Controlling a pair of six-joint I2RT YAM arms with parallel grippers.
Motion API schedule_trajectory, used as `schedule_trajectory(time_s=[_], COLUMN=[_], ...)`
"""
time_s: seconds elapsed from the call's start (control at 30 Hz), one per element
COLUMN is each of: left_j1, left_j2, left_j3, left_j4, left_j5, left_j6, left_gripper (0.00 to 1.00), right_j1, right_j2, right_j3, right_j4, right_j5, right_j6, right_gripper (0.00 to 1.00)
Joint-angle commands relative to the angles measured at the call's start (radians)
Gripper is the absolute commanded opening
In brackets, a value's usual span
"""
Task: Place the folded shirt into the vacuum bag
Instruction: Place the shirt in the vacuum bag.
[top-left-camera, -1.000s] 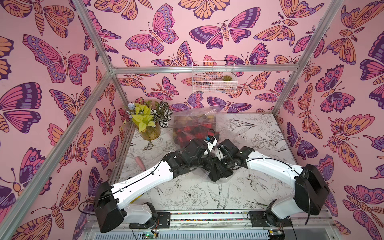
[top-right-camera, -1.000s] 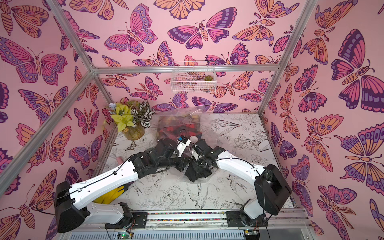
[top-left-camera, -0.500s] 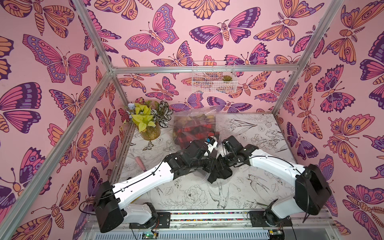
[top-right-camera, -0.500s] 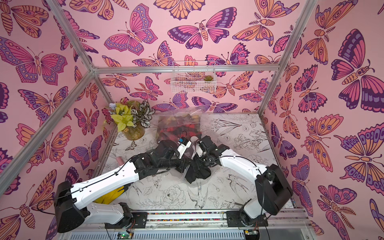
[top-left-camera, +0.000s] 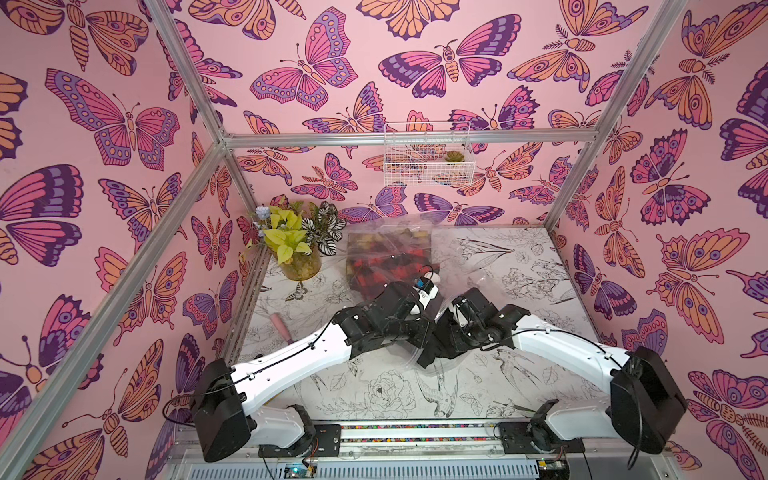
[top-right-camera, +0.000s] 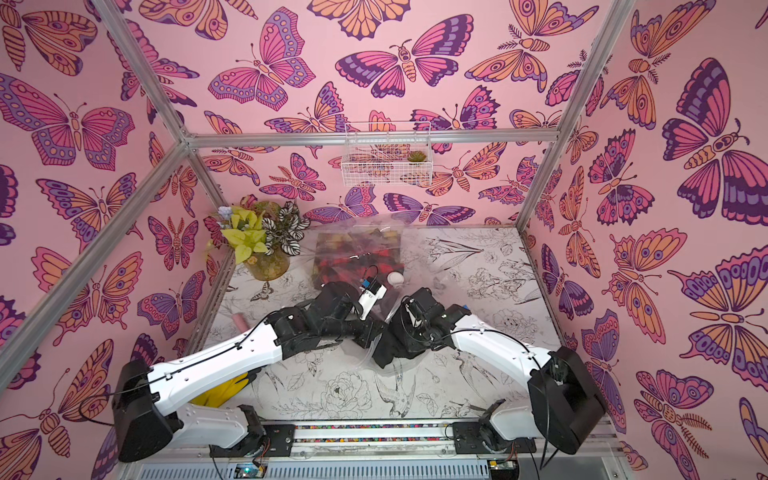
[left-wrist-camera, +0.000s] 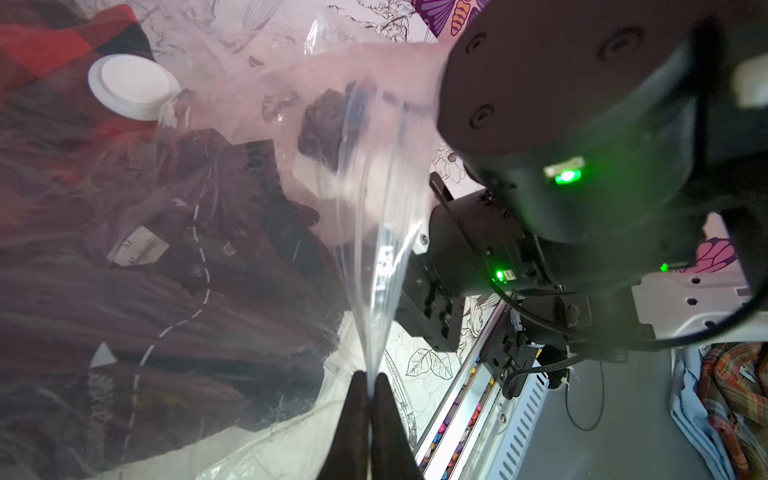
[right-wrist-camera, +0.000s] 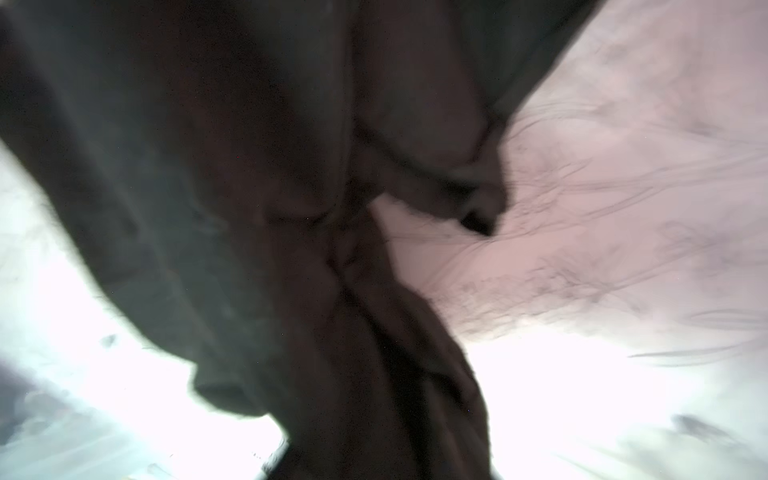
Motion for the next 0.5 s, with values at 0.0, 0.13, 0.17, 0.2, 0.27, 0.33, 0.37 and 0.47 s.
schedule_trajectory(time_s=[0.0, 0.13, 0.17, 0.2, 0.27, 0.33, 0.37, 0.47], left_j1=[-0.004, -0.004, -0.004, -0.006, -0.006, -0.007, -0.007, -0.007], left_j2=[0.019, 0.029, 0.032, 0.032, 0.036, 0.036, 0.038, 0.044], left_j3=[-0.019, -0.033, -0.035, -0.035, -0.034, -0.031, -0.03, -0.023], left_j4=[0.015, 0.015, 0.015, 0.016, 0.016, 0.016, 0.015, 0.016], left_j5=[0.015, 0.016, 0.017, 0.018, 0.021, 0.024, 0.025, 0.028], left_j6=[0.004, 0.003, 0.003, 0.001, 0.001, 0.002, 0.003, 0.005], left_gripper=[0.0, 0.0, 0.0, 0.0, 0.0, 0.0, 0.0, 0.0], right_j1=[-0.027, -0.117, -0.119, -0.119, -0.119, -0.12, -0.12, -0.114], right_j2=[-0.006, -0.006, 0.014, 0.046, 0.116, 0.149, 0.139, 0.036], right_j3=[0.05, 0.0, 0.001, 0.015, 0.058, 0.062, 0.055, 0.015], right_j4=[0.002, 0.143, 0.154, 0.139, 0.065, 0.026, 0.02, 0.01], right_j5=[0.245, 0.241, 0.26, 0.283, 0.339, 0.391, 0.404, 0.375], right_j6=[0.077, 0.136, 0.138, 0.141, 0.162, 0.181, 0.187, 0.173], right_gripper=[0.02, 0.01, 0.02, 0.04, 0.15, 0.29, 0.34, 0.52])
